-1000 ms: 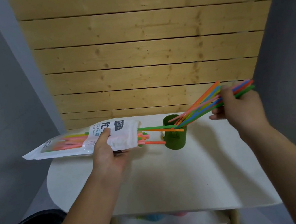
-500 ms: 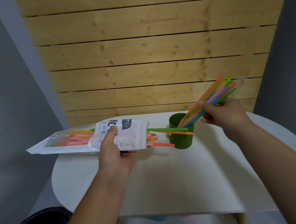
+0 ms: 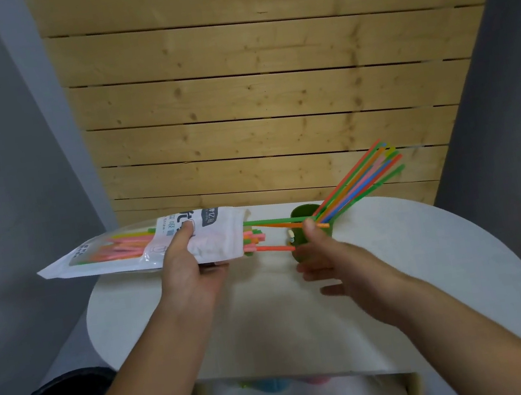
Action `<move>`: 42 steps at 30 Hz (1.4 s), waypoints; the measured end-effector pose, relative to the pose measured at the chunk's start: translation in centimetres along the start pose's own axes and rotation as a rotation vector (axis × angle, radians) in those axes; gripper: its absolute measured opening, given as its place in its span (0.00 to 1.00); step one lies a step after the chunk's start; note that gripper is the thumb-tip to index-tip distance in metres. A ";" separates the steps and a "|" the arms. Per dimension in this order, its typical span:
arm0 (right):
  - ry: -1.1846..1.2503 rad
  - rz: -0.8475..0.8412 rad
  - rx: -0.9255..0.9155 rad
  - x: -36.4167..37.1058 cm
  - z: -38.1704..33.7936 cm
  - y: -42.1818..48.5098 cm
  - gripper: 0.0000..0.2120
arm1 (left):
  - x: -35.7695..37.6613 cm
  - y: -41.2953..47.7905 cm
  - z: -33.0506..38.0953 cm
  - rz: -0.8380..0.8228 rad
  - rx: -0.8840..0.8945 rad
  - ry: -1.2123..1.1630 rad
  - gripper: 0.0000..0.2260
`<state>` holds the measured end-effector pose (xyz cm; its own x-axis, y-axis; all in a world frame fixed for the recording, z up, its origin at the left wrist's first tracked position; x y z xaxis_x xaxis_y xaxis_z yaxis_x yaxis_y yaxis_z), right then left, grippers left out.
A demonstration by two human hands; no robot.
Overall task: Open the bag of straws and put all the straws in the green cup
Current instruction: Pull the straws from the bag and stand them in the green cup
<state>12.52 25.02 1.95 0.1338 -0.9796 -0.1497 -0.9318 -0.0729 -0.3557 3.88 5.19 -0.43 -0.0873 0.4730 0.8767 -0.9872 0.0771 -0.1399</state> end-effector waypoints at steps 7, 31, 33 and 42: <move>0.223 0.160 -0.236 2.8 -1.1 2.8 0.18 | 0.3 -1.2 -1.5 -0.026 -0.055 0.074 0.19; 0.047 0.860 -0.531 -8.9 -2.6 -0.6 0.18 | -0.8 -0.1 -1.2 0.023 -0.030 0.133 0.21; -0.050 0.819 -0.524 -8.6 -3.0 -0.2 0.18 | -1.2 0.0 -1.5 0.007 -0.036 0.137 0.27; -0.031 0.597 -0.316 -7.5 -1.9 4.6 0.07 | -0.9 -0.7 -1.6 -0.006 -0.043 0.159 0.21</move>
<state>6.59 31.63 3.16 -0.4298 -0.8632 -0.2649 -0.9020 0.4238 0.0825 4.88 6.08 -1.87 -0.0553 0.6050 0.7943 -0.9808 0.1162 -0.1568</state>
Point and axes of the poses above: each hand's wrist, its own y-axis towards the middle knuckle, its own x-axis out of the palm, z = x × y, the point moved 2 cm from there along y, towards the middle knuckle, and after that the axes turned 8 degrees about -z, right-handed, at the moved point
